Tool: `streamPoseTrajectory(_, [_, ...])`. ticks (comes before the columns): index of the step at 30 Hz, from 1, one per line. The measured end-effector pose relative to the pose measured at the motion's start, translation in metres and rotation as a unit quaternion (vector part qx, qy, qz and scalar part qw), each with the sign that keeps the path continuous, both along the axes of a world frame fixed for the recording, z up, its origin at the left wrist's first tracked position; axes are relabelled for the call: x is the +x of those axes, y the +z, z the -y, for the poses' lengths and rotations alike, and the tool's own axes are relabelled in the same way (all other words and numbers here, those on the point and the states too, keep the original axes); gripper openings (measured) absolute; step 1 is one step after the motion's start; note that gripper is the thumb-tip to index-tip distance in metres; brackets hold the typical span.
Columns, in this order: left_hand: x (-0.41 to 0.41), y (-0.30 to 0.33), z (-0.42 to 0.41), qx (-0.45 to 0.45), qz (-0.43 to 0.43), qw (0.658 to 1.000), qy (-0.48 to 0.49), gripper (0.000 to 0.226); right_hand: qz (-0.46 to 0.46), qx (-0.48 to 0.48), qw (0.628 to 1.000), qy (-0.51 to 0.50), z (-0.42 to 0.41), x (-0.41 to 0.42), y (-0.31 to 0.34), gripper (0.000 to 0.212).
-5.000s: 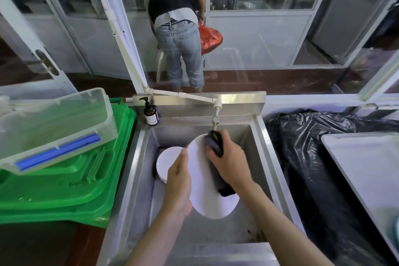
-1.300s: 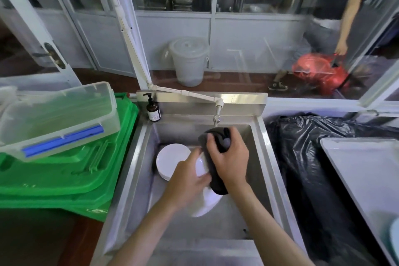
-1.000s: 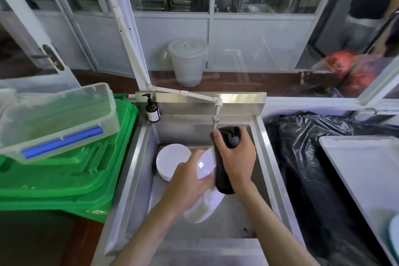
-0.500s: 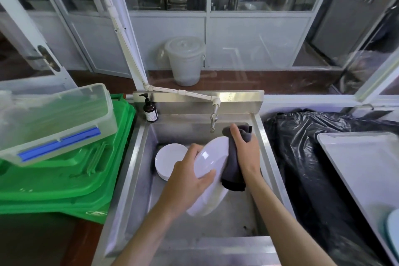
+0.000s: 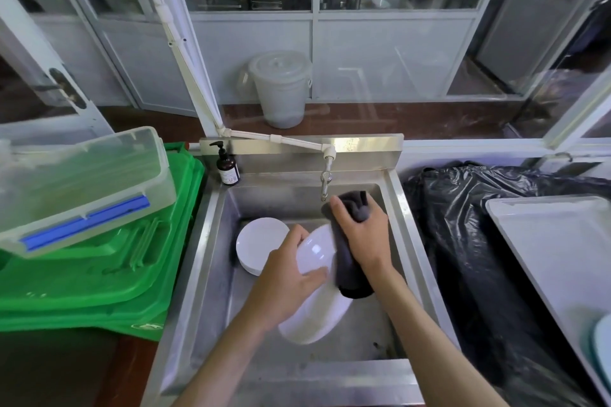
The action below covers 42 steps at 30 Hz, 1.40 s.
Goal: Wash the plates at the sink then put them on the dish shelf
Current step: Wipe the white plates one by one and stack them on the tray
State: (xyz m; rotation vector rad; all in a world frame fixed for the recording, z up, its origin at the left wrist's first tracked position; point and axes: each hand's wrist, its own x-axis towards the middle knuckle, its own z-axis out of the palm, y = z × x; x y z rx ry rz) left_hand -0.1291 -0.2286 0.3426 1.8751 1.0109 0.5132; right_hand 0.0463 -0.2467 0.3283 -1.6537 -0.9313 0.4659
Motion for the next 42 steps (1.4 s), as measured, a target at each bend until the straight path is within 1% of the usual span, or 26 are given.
streamPoseTrajectory(2, [0.003, 0.000, -0.002, -0.011, 0.009, 0.999, -0.031, 0.042, 0.106, 0.032, 0.993, 0.041, 0.008, -0.014, 0.003, 0.037])
streamPoseTrajectory(3, [0.004, 0.000, -0.001, -0.007, 0.011, 0.999, -0.042, 0.047, 0.128, 0.044, 0.990, 0.049, 0.011, -0.019, 0.003, 0.041])
streamPoseTrajectory(4, [0.003, 0.000, 0.001, 0.004, 0.008, 0.999, -0.044, 0.045, 0.116, 0.057, 0.991, 0.042, 0.012, -0.021, 0.002, 0.043])
streamPoseTrajectory(6, [-0.001, -0.001, 0.003, 0.016, 0.007, 1.000, -0.025, 0.036, 0.024, 0.068, 0.997, -0.013, 0.009, -0.013, -0.005, 0.039])
streamPoseTrajectory(7, [-0.004, -0.001, 0.002, 0.009, 0.020, 1.000, -0.003, 0.035, -0.027, 0.052, 0.997, -0.045, 0.006, -0.006, -0.010, 0.038])
streamPoseTrajectory(9, [-0.008, -0.001, 0.000, 0.004, 0.052, 0.998, 0.034, 0.036, -0.081, 0.002, 0.993, -0.083, -0.001, 0.009, -0.016, 0.042])
streamPoseTrajectory(11, [-0.007, 0.003, -0.002, -0.006, 0.064, 0.997, 0.037, 0.035, -0.087, -0.010, 0.992, -0.087, -0.003, 0.013, -0.015, 0.040])
streamPoseTrajectory(12, [-0.006, 0.005, -0.004, -0.009, 0.063, 0.998, 0.028, 0.035, -0.074, 0.005, 0.994, -0.082, -0.002, 0.011, -0.010, 0.034])
streamPoseTrajectory(14, [-0.001, 0.012, -0.005, -0.003, 0.038, 0.999, -0.007, 0.032, -0.001, 0.037, 0.998, -0.042, 0.001, 0.003, 0.004, 0.023])
streamPoseTrajectory(16, [0.002, 0.012, -0.006, 0.017, 0.020, 0.999, -0.034, 0.030, 0.068, 0.048, 0.997, 0.005, 0.002, -0.006, 0.008, 0.029])
streamPoseTrajectory(17, [0.002, 0.011, -0.004, 0.026, 0.016, 0.999, -0.036, 0.030, 0.068, 0.063, 0.996, 0.012, 0.003, -0.008, 0.006, 0.031])
streamPoseTrajectory(19, [0.001, 0.008, -0.001, 0.036, 0.018, 0.999, -0.028, 0.030, -0.001, 0.081, 0.997, -0.010, 0.001, -0.003, -0.003, 0.033])
streamPoseTrajectory(21, [-0.003, 0.007, 0.001, 0.018, 0.039, 0.999, 0.004, 0.031, -0.065, 0.041, 0.996, -0.054, -0.003, 0.007, -0.014, 0.035])
streamPoseTrajectory(23, [-0.003, 0.008, 0.000, -0.001, 0.037, 0.999, 0.017, 0.032, -0.091, 0.005, 0.994, -0.061, -0.005, 0.014, -0.015, 0.032])
streamPoseTrajectory(24, [-0.002, 0.010, 0.000, -0.002, 0.021, 1.000, 0.003, 0.033, -0.079, 0.012, 0.995, -0.055, -0.005, 0.014, -0.014, 0.031])
streamPoseTrajectory(26, [0.005, 0.014, 0.000, 0.009, -0.018, 0.999, -0.036, 0.035, 0.006, 0.067, 0.998, -0.003, 0.000, 0.007, -0.006, 0.035])
streamPoseTrajectory(28, [0.011, 0.018, 0.000, 0.029, -0.042, 0.998, -0.044, 0.039, 0.103, 0.092, 0.989, 0.049, 0.003, -0.002, -0.001, 0.041])
streamPoseTrajectory(29, [0.012, 0.019, 0.000, 0.038, -0.045, 0.997, -0.039, 0.037, 0.116, 0.102, 0.987, 0.044, 0.003, -0.006, 0.000, 0.042])
streamPoseTrajectory(30, [0.012, 0.019, -0.001, 0.045, -0.044, 0.998, -0.032, 0.034, 0.093, 0.115, 0.989, 0.022, 0.002, -0.008, -0.001, 0.040])
streamPoseTrajectory(31, [0.010, 0.018, -0.002, 0.046, -0.039, 0.998, -0.023, 0.031, 0.041, 0.119, 0.992, -0.012, -0.001, -0.006, -0.004, 0.036])
streamPoseTrajectory(33, [0.003, 0.019, -0.004, 0.029, 0.005, 1.000, 0.002, 0.031, -0.086, 0.079, 0.990, -0.082, -0.010, 0.004, -0.010, 0.032])
streamPoseTrajectory(35, [-0.001, 0.020, -0.006, 0.020, 0.051, 0.998, 0.024, 0.032, -0.119, 0.023, 0.988, -0.094, -0.016, 0.016, -0.014, 0.031])
streamPoseTrajectory(36, [-0.002, 0.019, -0.006, 0.015, 0.058, 0.998, 0.025, 0.034, -0.102, 0.013, 0.991, -0.088, -0.016, 0.019, -0.013, 0.029])
streamPoseTrajectory(38, [0.003, 0.017, -0.005, 0.006, 0.043, 0.999, 0.005, 0.035, -0.036, 0.048, 0.997, -0.044, -0.012, 0.015, -0.001, 0.023])
streamPoseTrajectory(40, [0.010, 0.017, -0.003, 0.007, 0.013, 0.999, -0.030, 0.037, 0.061, 0.081, 0.995, 0.025, -0.007, 0.007, 0.008, 0.032])
streamPoseTrajectory(42, [0.010, 0.018, 0.000, 0.020, -0.003, 0.998, -0.056, 0.043, 0.109, 0.104, 0.986, 0.069, 0.001, 0.000, 0.008, 0.042])
